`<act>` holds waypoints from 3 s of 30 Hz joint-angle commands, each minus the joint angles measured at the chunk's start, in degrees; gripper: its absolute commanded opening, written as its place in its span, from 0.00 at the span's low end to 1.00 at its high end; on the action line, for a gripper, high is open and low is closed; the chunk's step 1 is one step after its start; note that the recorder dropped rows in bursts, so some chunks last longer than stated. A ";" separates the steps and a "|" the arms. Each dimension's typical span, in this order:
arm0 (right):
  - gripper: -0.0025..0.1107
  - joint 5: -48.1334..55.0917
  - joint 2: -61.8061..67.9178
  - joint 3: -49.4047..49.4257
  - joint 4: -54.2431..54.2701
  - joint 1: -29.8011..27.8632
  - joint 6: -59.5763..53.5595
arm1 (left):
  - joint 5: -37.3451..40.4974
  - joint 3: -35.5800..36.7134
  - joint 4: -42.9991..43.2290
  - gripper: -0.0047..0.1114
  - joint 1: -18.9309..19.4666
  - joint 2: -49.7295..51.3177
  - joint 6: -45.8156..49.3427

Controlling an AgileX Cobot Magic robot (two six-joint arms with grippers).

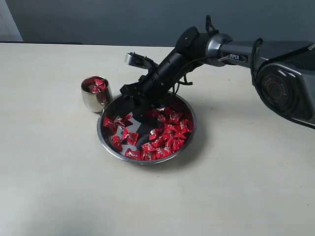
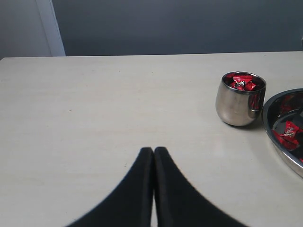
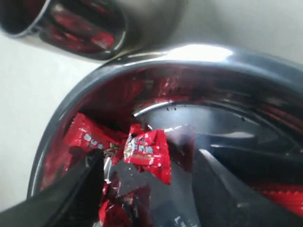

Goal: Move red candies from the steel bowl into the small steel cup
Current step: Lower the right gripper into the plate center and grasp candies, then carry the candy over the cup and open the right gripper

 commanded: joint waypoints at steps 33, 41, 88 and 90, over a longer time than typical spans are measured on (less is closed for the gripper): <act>0.02 -0.21 -0.34 -0.04 2.18 -0.13 -0.30 | -0.24 0.14 0.08 0.04 -0.29 -0.51 -0.13; 0.02 -0.78 -5.99 -0.04 3.82 -0.13 -0.78 | -0.24 0.14 0.08 0.04 -0.29 -0.51 -0.13; 0.31 -16.64 -5.35 -0.04 16.37 4.45 -13.89 | -0.24 0.14 0.08 0.04 -0.29 -0.51 -0.13; 0.31 -15.86 -5.50 -0.04 16.37 4.45 -13.89 | -0.24 0.14 0.08 0.04 -0.29 -0.51 -0.13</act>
